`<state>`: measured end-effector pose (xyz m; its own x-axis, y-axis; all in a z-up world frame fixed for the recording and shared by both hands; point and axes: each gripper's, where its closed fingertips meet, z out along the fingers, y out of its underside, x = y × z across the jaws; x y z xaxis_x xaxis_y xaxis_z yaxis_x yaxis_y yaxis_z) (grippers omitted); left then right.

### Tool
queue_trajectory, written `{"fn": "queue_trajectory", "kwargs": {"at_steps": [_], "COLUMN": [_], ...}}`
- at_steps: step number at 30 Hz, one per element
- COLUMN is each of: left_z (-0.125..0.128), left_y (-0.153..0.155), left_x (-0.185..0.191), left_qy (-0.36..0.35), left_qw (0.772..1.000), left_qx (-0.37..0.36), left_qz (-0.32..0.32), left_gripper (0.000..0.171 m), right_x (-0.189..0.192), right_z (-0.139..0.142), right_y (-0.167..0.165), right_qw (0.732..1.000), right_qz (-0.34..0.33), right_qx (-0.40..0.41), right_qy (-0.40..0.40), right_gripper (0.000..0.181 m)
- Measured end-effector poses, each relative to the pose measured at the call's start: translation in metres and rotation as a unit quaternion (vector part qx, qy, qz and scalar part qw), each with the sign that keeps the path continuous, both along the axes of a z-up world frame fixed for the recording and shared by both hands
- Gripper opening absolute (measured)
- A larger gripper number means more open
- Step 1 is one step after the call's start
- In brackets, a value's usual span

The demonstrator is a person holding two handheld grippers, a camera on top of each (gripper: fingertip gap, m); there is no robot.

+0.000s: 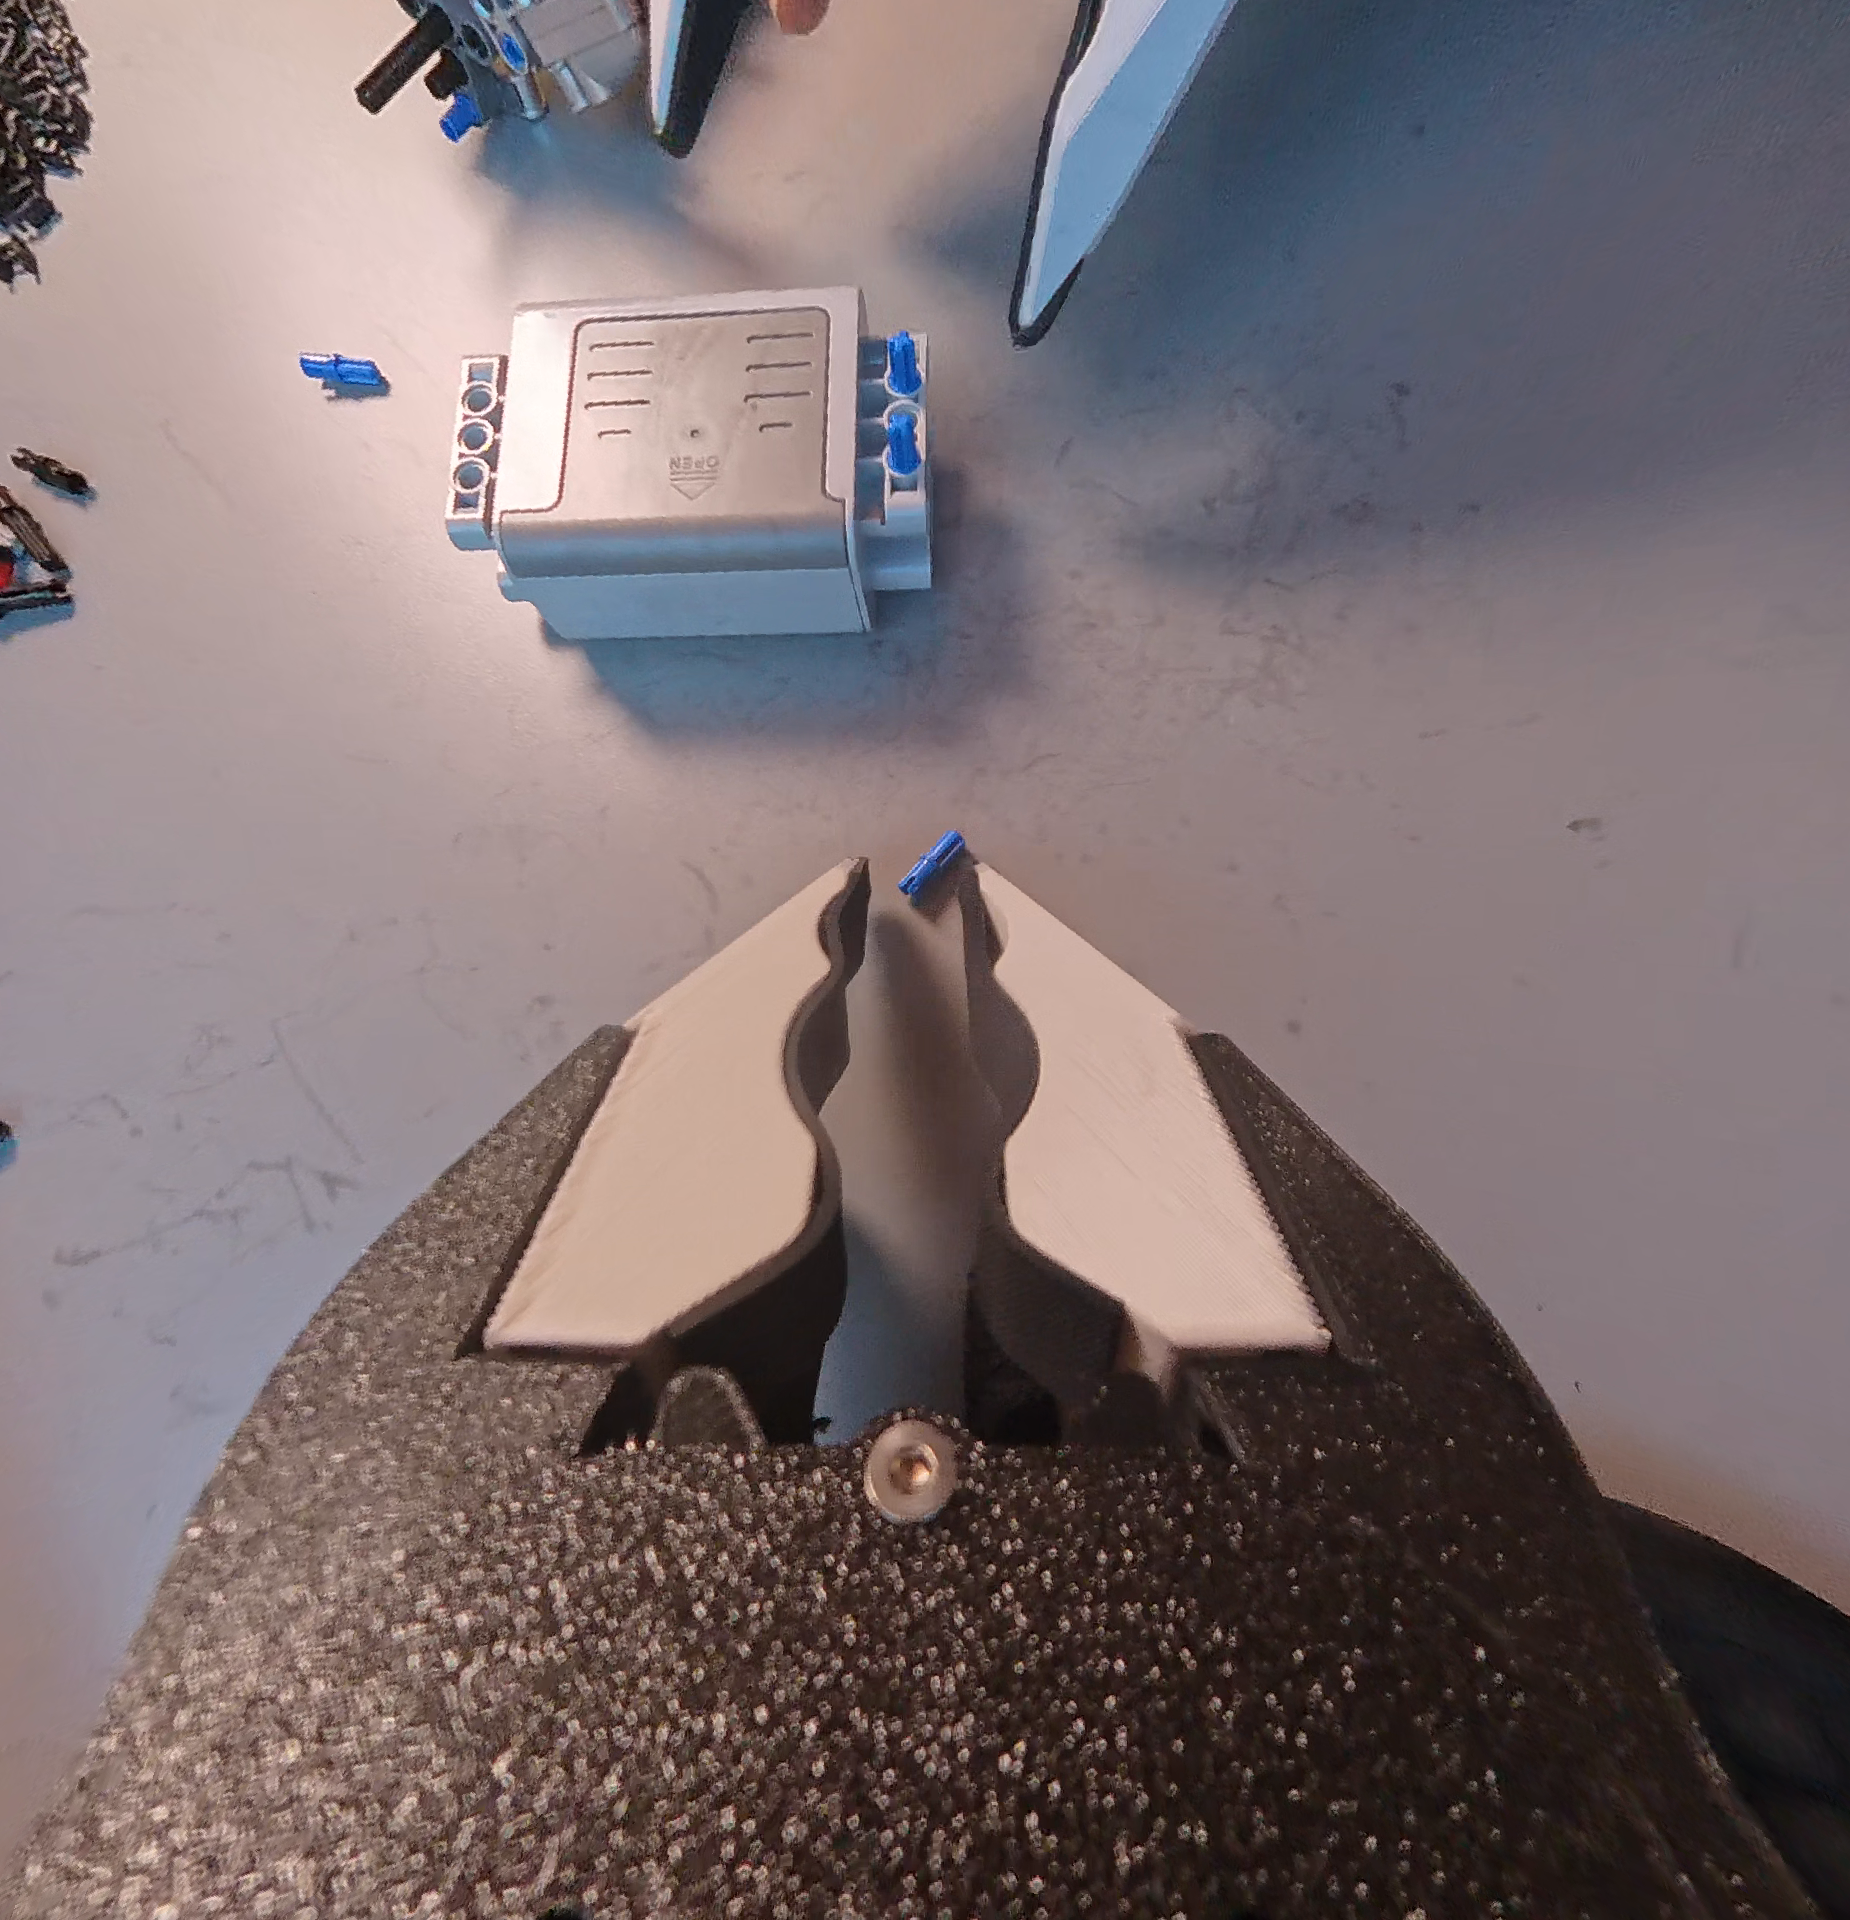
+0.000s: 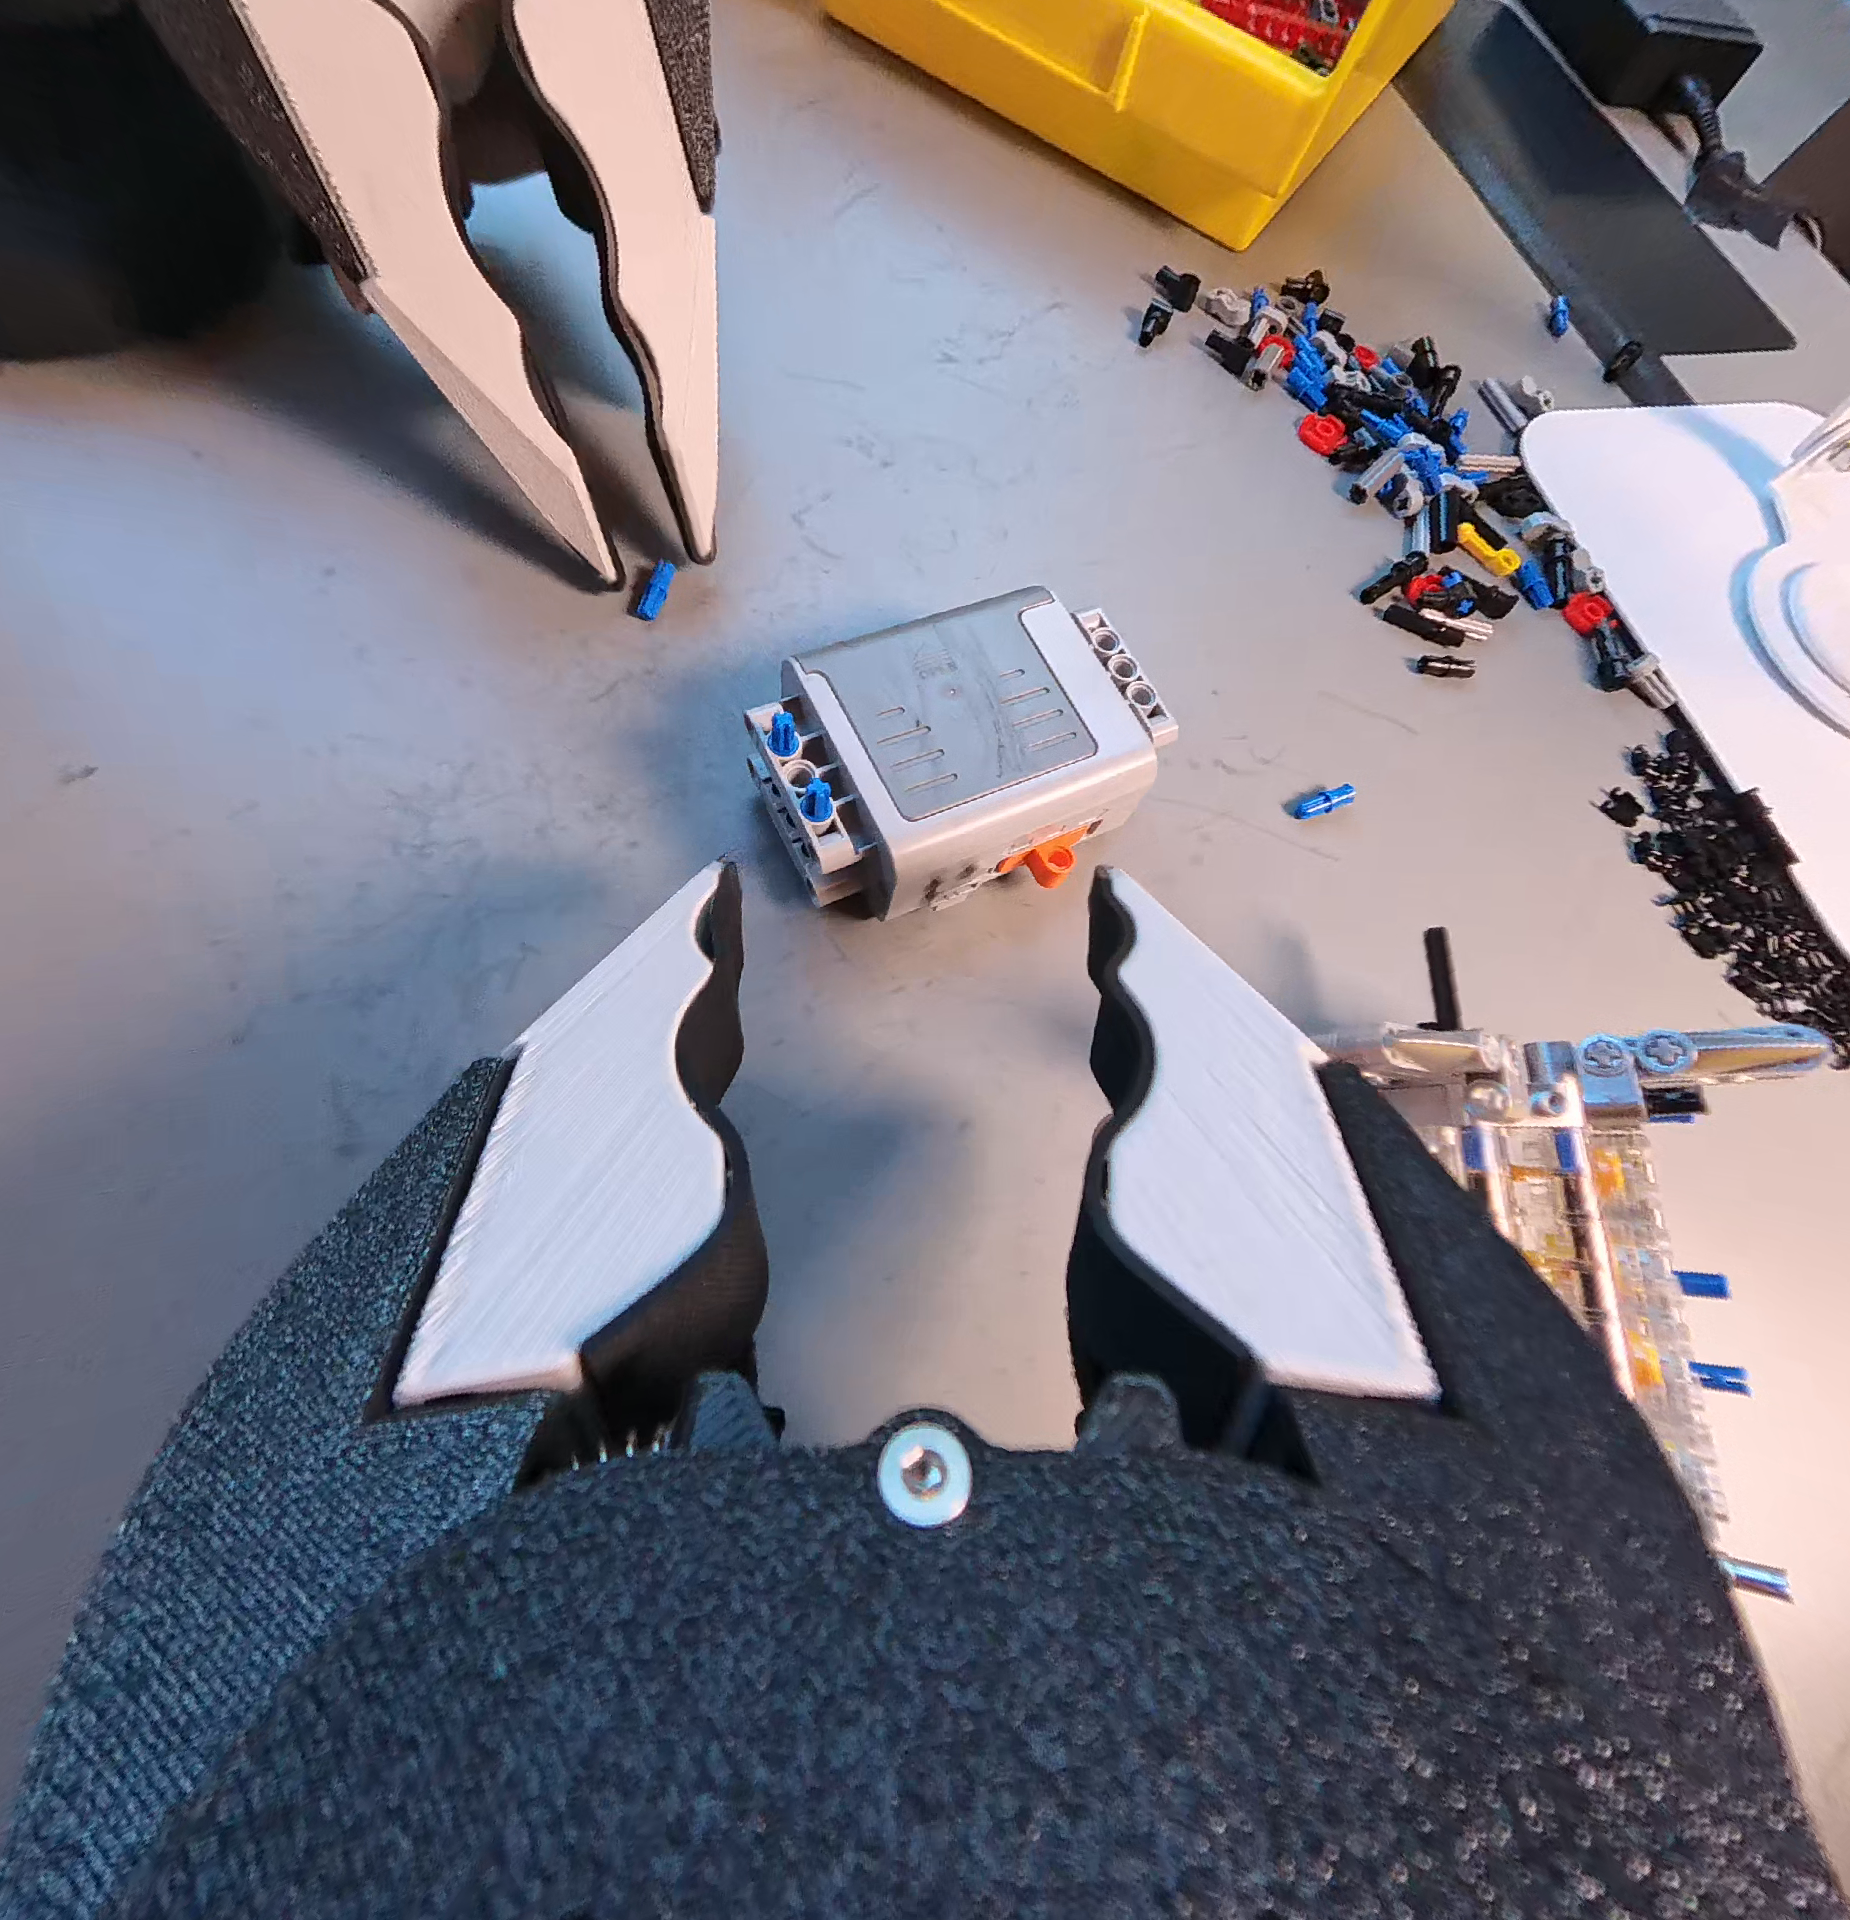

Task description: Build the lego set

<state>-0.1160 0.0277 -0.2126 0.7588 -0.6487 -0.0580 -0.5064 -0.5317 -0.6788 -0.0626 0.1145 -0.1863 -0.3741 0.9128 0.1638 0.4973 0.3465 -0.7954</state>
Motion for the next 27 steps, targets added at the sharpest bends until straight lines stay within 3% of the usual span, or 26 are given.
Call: {"fn": "queue_trajectory", "kwargs": {"at_steps": [5, 10, 16, 20, 27], "left_z": [-0.004, -0.002, 0.048, 0.077, 0.082], "left_y": [0.001, 0.005, 0.017, 0.018, 0.015], "left_x": [0.005, 0.007, 0.031, 0.049, 0.065], "left_qy": [-0.018, -0.023, -0.162, -0.213, -0.228], "left_qw": [1.000, 1.000, 0.983, 0.964, 0.958], "left_qx": [-0.008, -0.005, 0.084, 0.148, 0.160], "left_qz": [-0.006, -0.006, -0.020, -0.050, -0.074], "left_gripper": [0.004, 0.003, 0.003, 0.003, 0.003], "right_x": [0.001, 0.000, -0.002, -0.001, 0.004], "right_z": [0.000, 0.008, 0.041, 0.059, 0.058], "right_y": [-0.003, -0.003, -0.035, -0.057, -0.072], "right_qw": [1.000, 1.000, 0.991, 0.981, 0.977], "right_qz": [0.008, 0.006, 0.058, 0.091, 0.124], "right_qx": [0.006, 0.004, -0.036, -0.085, -0.089], "right_qy": [0.002, 0.022, 0.111, 0.146, 0.146], "right_gripper": [0.065, 0.063, 0.036, 0.023, 0.008]}}
